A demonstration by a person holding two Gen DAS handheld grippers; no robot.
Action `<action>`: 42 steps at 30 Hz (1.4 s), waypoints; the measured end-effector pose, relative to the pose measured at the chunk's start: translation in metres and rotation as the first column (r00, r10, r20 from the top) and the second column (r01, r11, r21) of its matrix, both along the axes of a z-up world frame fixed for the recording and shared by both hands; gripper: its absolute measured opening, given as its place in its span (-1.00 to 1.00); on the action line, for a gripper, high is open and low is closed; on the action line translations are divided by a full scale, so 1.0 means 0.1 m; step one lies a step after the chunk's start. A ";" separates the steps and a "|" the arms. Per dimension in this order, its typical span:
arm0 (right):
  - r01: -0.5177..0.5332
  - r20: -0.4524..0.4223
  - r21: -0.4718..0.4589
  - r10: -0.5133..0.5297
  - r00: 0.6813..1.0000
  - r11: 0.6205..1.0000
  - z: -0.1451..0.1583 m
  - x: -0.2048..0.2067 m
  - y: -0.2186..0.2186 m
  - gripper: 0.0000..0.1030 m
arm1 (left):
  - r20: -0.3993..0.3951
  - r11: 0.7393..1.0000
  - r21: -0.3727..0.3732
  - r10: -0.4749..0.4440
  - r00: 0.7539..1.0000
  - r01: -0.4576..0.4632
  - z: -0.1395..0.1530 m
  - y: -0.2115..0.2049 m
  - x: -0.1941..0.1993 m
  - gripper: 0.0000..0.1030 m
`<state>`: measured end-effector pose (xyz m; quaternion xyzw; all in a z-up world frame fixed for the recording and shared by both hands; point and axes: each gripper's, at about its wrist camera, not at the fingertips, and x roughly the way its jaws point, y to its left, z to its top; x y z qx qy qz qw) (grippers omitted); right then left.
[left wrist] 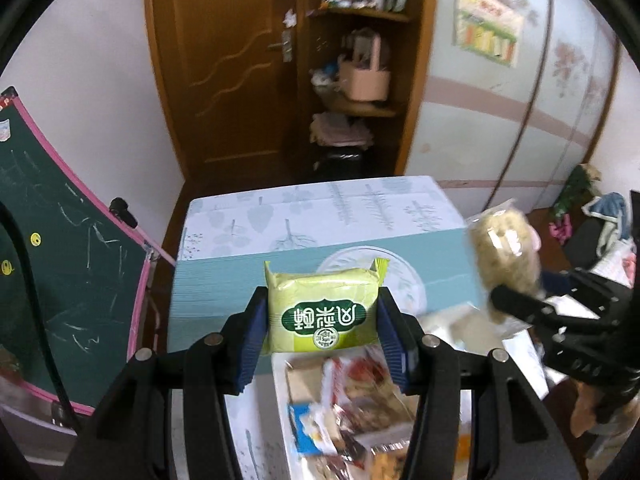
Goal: Organize snacks
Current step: 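Carry both packets over the white tray and open both grippers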
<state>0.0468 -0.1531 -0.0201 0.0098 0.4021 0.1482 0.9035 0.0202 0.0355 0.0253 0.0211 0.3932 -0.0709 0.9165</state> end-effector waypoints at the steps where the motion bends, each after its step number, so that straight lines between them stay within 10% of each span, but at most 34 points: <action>1: 0.003 0.011 0.005 -0.003 1.000 1.000 0.01 -0.09 0.00 0.04 | 0.015 1.000 -0.001 -0.008 1.000 0.008 0.01 -0.02 -0.09 -0.01; 18: 0.122 0.078 0.092 -0.129 0.989 0.988 -0.24 -1.16 -0.15 0.05 | 0.043 0.998 -0.024 0.053 0.998 -0.052 -0.76 -0.21 -0.81 -0.01; 42: 0.171 0.034 0.023 -0.172 0.985 0.985 -0.59 -1.07 -0.01 0.08 | -0.054 0.992 0.013 0.124 0.991 -0.124 -1.00 -0.28 -0.65 0.25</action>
